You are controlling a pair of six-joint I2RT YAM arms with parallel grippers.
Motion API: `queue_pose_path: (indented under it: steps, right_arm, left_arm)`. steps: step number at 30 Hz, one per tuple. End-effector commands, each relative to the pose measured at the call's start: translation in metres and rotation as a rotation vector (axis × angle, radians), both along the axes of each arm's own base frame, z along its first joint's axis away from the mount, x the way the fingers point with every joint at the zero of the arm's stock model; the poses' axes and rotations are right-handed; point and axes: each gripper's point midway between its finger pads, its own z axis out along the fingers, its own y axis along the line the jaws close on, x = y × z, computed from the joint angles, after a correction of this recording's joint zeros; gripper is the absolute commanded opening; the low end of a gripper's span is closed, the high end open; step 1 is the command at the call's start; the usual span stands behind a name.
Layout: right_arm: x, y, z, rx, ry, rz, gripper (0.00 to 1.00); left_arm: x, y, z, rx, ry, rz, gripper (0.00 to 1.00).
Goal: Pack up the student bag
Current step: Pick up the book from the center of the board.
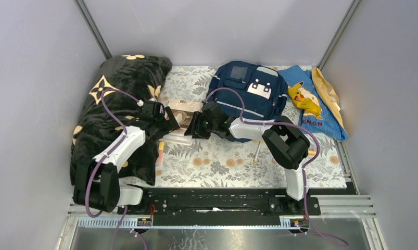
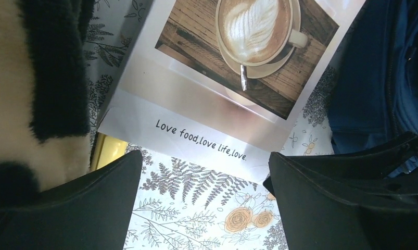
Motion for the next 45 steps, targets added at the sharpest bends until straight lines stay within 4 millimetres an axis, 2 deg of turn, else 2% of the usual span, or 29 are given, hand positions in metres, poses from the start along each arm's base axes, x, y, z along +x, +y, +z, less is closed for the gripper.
queue_pose_path:
  steps: [1,7,11,17,25,31,33,36,40,42,45]
  right_arm:
    - [0.002,0.002,0.002,0.054,0.019,-0.015,0.55]
    - [0.002,-0.006,-0.006,0.044,0.027,-0.04,0.57]
    - [0.003,0.001,-0.005,0.076,0.036,-0.023,0.54]
    - [0.005,0.011,0.003,0.153,0.038,-0.023,0.47]
    - [0.029,0.004,0.0,0.157,0.03,-0.091,0.46]
    - [0.045,0.004,0.0,0.219,0.056,-0.117,0.31]
    - [0.049,0.005,0.0,0.237,0.06,-0.118,0.24]
    - [0.055,0.005,0.001,0.253,0.065,-0.115,0.0]
    - [0.06,-0.003,0.013,0.278,0.039,-0.13,0.0]
    - [0.063,-0.007,0.021,0.289,0.022,-0.134,0.0]
    - [0.068,-0.009,0.037,0.304,-0.009,-0.13,0.0]
  left_arm:
    - [0.016,-0.005,-0.002,-0.028,-0.049,-0.006,0.99]
    - [0.015,-0.01,-0.023,-0.055,0.015,0.012,0.99]
    - [0.013,-0.009,-0.037,-0.049,0.057,0.016,0.99]
    - [0.012,-0.013,-0.046,-0.059,0.093,0.002,0.98]
    - [0.01,-0.016,-0.05,-0.07,0.111,-0.008,0.98]
    - [0.007,-0.017,-0.055,-0.074,0.126,-0.011,0.99]
    - [0.008,-0.016,-0.053,-0.07,0.123,-0.01,0.99]
    - [0.01,-0.015,-0.049,-0.066,0.112,-0.01,0.99]
    - [0.013,-0.005,-0.035,-0.009,0.118,0.012,0.99]
    - [0.017,-0.002,-0.017,0.003,0.083,0.027,0.99]
    - [0.025,-0.001,0.021,-0.013,-0.019,0.046,0.99]
